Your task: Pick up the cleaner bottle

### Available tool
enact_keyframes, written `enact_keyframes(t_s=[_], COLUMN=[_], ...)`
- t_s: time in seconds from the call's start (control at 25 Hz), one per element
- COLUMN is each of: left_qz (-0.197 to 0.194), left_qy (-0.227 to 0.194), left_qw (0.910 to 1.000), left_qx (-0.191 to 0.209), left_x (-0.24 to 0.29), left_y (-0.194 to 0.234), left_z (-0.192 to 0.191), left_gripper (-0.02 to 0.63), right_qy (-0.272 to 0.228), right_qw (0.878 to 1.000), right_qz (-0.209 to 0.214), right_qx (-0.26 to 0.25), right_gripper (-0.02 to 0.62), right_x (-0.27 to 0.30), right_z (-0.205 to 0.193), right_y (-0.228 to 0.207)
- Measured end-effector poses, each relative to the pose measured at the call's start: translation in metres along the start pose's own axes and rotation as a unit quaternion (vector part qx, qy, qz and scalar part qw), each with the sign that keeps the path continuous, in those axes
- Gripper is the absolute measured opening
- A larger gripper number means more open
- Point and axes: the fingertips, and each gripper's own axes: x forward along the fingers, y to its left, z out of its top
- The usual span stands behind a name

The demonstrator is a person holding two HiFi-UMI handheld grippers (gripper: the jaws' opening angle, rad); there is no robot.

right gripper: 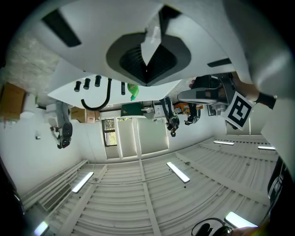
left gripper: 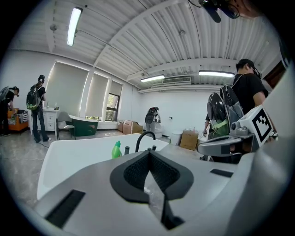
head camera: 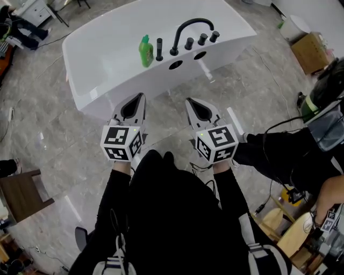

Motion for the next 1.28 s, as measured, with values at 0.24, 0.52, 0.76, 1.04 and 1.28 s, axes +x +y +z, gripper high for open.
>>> enact_keyframes(t_s=[0.24,0.52,0.76,1.04,1.28], left_qz=[0.006,0.003,-0.002,-0.002,-0.005], left_qy=[0.003,0.011,0.011,0.029,0.051], left_qw=[0.9999,0.9999,0.9998,0.9995,0.9987], left_qx=[0.009,0.012,0.014,0.012,0.007], left_x=[0.013,0.04,0.072,0.116,0.156], left_y=[0.002,0.021,0.045,0.079,0.112], left_z=[0.004,0.002,0.011,0.011,-0.001], left_gripper=[0.006,0.008,0.008,0.008,0.009], right_qy=[0.002,0.011,0.018,0.034,0.047], right_qw=[1.0,1.0,1.0,0.999,0.999], right_qz=[0.001,-0.001,-0.008,-0.006,-0.015], right_qx=[0.006,0.001,-0.003,-0.013,-0.022], right_gripper=[0.002,0.002,0.002,0.002,0.002], right_x=[0.008,0.031,0.062,0.124,0.184], right_z=[0.002,0.006,0.015,0.028,0.037], right_y=[-0.007,-0.015,-0.031,-0.051,-0.078])
